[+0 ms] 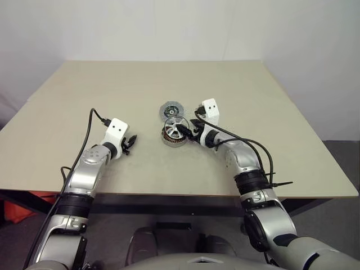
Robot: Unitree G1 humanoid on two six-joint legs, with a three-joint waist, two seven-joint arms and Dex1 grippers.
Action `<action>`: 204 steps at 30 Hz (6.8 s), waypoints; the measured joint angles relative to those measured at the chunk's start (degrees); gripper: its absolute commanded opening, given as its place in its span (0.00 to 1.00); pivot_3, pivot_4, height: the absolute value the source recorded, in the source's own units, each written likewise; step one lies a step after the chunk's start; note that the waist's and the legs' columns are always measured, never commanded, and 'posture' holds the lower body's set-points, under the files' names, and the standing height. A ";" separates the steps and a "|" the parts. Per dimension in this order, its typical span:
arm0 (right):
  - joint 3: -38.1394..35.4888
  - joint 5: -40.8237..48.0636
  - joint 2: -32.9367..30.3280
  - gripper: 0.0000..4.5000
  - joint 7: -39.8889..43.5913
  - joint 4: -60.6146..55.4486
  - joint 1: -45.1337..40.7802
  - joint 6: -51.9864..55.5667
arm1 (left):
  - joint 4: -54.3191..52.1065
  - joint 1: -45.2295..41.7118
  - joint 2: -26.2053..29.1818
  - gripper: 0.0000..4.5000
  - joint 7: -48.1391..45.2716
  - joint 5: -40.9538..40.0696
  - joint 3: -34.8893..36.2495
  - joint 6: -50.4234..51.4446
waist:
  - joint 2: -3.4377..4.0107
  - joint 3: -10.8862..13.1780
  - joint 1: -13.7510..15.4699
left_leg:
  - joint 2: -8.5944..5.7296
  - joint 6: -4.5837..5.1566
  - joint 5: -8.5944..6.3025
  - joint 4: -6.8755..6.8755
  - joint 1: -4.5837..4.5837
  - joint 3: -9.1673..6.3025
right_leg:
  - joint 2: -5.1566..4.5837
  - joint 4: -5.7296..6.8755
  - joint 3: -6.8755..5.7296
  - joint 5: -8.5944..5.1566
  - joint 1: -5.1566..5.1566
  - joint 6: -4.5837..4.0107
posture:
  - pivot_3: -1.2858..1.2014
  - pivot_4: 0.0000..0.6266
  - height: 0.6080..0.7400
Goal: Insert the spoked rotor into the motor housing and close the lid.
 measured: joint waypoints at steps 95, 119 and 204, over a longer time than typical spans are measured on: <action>1.54 -6.73 1.52 0.26 3.13 12.31 -5.85 -24.83 | 1.12 0.83 -1.11 0.51 0.57 1.09 -0.12 -0.21 | 0.00 0.01 -1.47 | 0.00 0.30 -0.17 0.04 -0.22 0.03 | 0.00 -0.03 0.00 0.00 -0.16 -0.07 | 0.52 0.00 1.00; 8.12 -10.36 3.28 0.00 5.46 16.39 -4.29 -20.70 | 1.28 1.35 -1.29 0.51 0.73 1.11 -0.09 -0.56 | -0.02 0.00 -1.54 | 0.02 0.27 -0.15 0.04 0.23 0.01 | -0.01 0.02 0.01 -0.01 0.19 -0.04 | 0.52 0.00 1.00; 4.86 -7.25 5.70 0.00 5.88 15.96 -8.04 -17.64 | 1.03 1.97 -1.29 0.51 1.72 1.04 0.06 -1.01 | -0.01 0.01 -1.52 | 0.02 0.36 -0.21 0.03 -0.15 0.02 | 0.00 -0.06 0.04 -0.02 -0.09 -0.08 | 0.52 0.00 1.00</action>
